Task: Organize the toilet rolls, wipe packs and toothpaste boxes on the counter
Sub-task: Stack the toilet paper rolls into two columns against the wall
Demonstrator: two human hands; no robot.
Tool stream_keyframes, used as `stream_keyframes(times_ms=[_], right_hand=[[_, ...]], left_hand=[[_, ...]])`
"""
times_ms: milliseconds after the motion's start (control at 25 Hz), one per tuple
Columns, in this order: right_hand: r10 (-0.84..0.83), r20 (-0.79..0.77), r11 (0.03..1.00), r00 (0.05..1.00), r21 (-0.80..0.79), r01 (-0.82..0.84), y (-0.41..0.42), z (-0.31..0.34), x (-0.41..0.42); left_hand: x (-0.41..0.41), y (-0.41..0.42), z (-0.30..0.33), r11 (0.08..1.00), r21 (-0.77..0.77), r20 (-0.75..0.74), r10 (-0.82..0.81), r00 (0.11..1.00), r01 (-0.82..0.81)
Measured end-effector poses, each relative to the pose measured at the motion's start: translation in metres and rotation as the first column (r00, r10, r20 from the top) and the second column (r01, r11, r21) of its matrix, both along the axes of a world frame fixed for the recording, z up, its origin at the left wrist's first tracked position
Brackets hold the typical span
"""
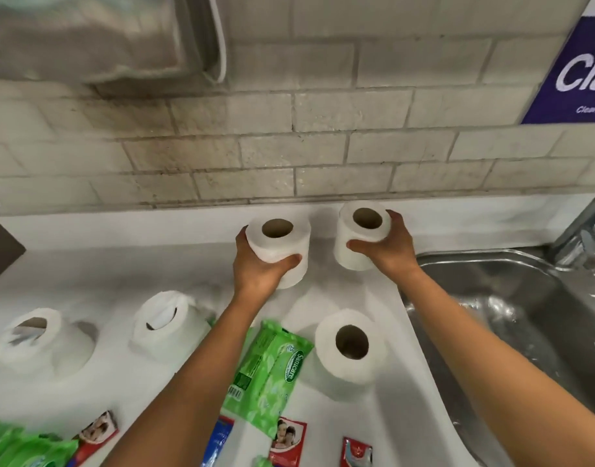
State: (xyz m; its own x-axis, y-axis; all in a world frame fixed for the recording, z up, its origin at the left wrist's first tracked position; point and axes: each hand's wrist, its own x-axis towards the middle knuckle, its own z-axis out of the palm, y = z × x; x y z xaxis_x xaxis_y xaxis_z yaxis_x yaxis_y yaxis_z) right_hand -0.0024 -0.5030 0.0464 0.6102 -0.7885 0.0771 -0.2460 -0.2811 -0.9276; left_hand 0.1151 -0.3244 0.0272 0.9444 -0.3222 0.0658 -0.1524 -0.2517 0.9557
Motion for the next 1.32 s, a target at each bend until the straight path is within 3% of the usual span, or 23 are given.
stream_keyframes(times_ms=[320, 760, 960, 1120, 1320], right_hand=[[0.065, -0.043, 0.996, 0.997, 0.07, -0.061, -0.032, -0.047, 0.038], [0.079, -0.071, 0.994, 0.994, 0.081, -0.073, -0.042, -0.08, 0.053], [0.105, -0.118, 0.988, 0.987, 0.125, -0.09, -0.04, -0.082, 0.042], [-0.011, -0.149, 0.983, 0.989, 0.18, 0.038, -0.036, -0.069, 0.029], [-0.007, -0.017, 0.999, 1.0, 0.037, 0.008, -0.002, -0.022, 0.009]], left_hand=[[0.033, -0.033, -0.044, 0.994, 0.104, -0.033, 0.043, 0.999, -0.039], [0.046, -0.041, -0.074, 0.992, 0.122, -0.047, 0.034, 0.998, -0.028], [0.043, -0.035, -0.075, 0.963, 0.264, -0.107, -0.018, 0.994, 0.046], [0.029, -0.024, -0.06, 0.938, 0.34, -0.185, 0.0, 0.983, 0.064], [0.003, -0.003, -0.018, 0.955, 0.297, -0.117, 0.039, 0.992, -0.002]])
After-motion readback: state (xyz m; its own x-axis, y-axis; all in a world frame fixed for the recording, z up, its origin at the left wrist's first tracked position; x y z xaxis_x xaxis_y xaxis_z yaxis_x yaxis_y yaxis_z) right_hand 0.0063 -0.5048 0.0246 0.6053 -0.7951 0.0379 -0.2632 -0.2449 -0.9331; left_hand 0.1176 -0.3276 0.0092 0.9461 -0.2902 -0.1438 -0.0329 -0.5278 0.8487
